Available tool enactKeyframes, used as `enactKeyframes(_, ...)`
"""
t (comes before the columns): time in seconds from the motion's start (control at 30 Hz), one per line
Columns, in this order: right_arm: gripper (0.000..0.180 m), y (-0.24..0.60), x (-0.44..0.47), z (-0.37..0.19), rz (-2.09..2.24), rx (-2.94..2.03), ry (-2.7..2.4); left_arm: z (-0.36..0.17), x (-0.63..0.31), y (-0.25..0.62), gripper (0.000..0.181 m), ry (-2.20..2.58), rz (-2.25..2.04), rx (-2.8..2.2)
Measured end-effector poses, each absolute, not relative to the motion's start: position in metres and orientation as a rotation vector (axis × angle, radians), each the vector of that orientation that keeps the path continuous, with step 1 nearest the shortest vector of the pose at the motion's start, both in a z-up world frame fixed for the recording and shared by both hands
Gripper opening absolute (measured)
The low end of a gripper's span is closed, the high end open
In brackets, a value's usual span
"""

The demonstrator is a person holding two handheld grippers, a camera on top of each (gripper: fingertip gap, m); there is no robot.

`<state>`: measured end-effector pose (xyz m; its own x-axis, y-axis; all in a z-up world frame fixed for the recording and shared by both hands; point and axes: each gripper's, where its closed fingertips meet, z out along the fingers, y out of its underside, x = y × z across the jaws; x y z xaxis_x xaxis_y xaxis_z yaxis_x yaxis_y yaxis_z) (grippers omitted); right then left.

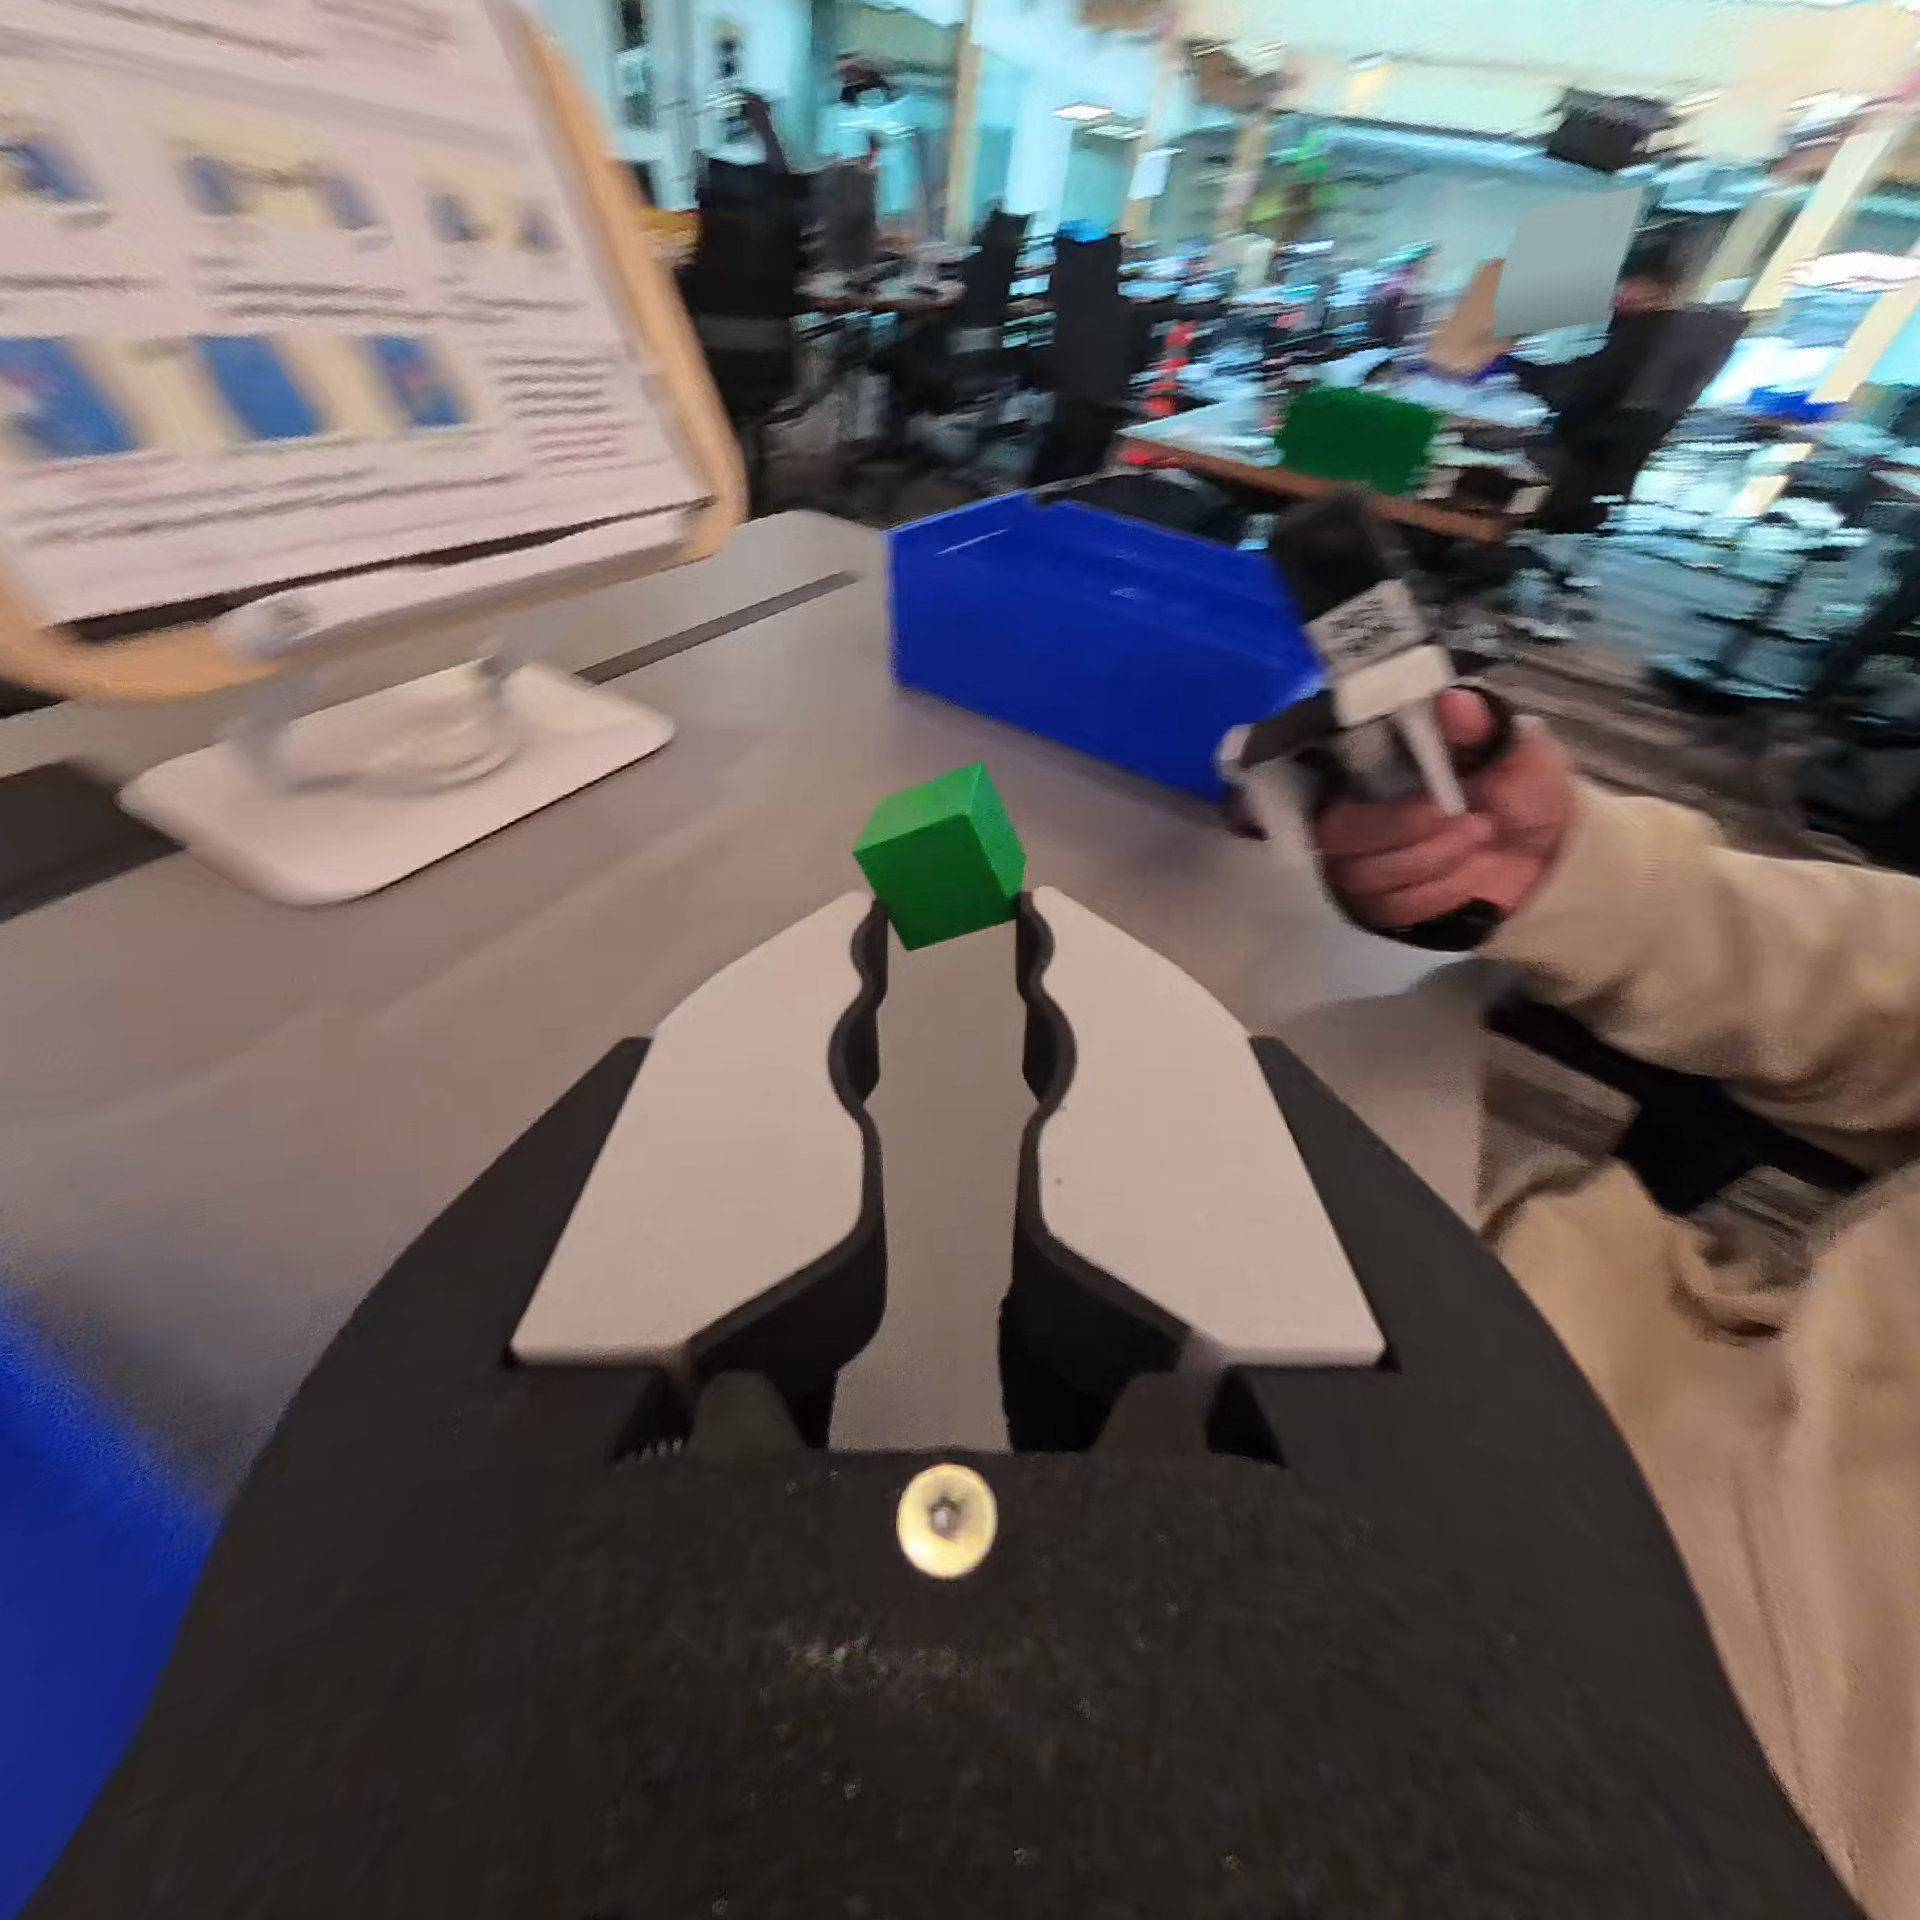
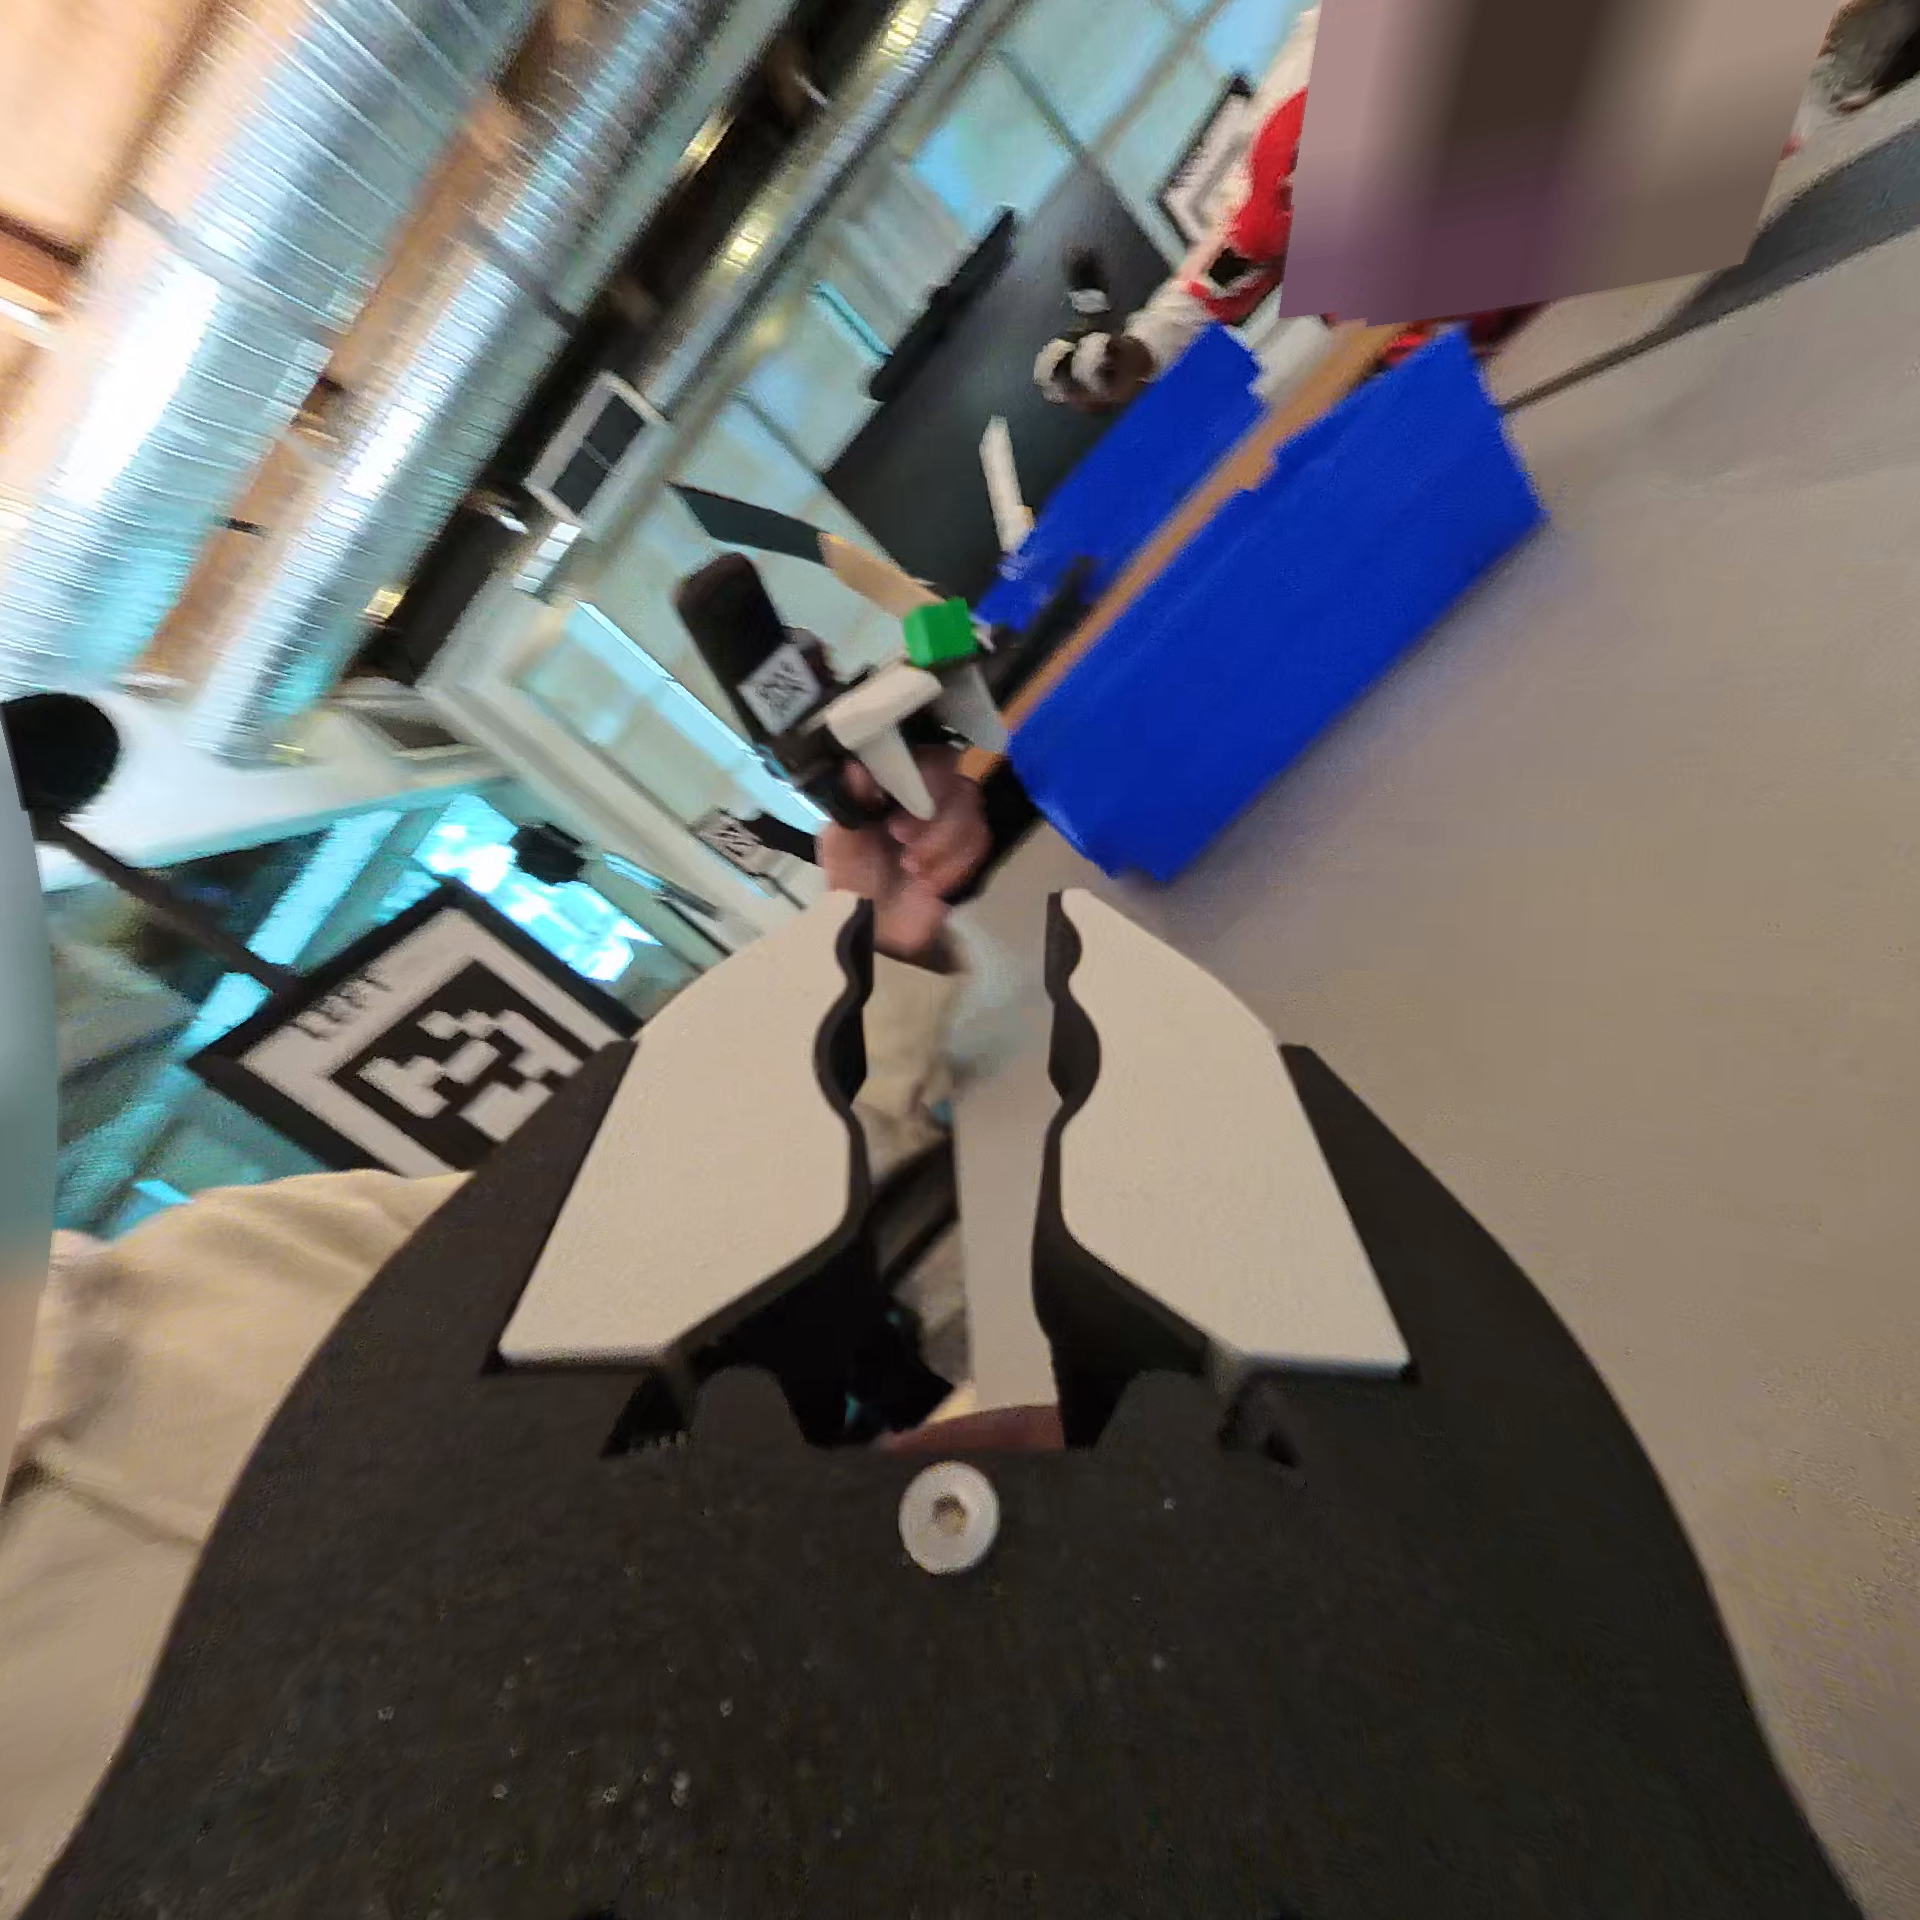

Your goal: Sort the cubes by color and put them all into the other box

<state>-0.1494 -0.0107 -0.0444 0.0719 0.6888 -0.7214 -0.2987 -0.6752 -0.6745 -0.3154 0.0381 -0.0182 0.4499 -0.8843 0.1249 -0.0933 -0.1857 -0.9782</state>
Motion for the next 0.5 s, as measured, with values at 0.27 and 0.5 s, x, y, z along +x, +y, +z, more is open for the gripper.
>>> enactKeyframes(0.27, 0.041, 0.015, -0.171, -0.021, 1.650, -1.474, -0.515, -0.027, -0.191, 0.013, 0.023, 1.176, -1.138, -1.508)
enactKeyframes(0.5, 0.032, 0.015, -0.168, -0.030, 1.550, -1.478, -0.556, -0.046, -0.157, 0.005, 0.023, 1.232, -1.200, -1.534)
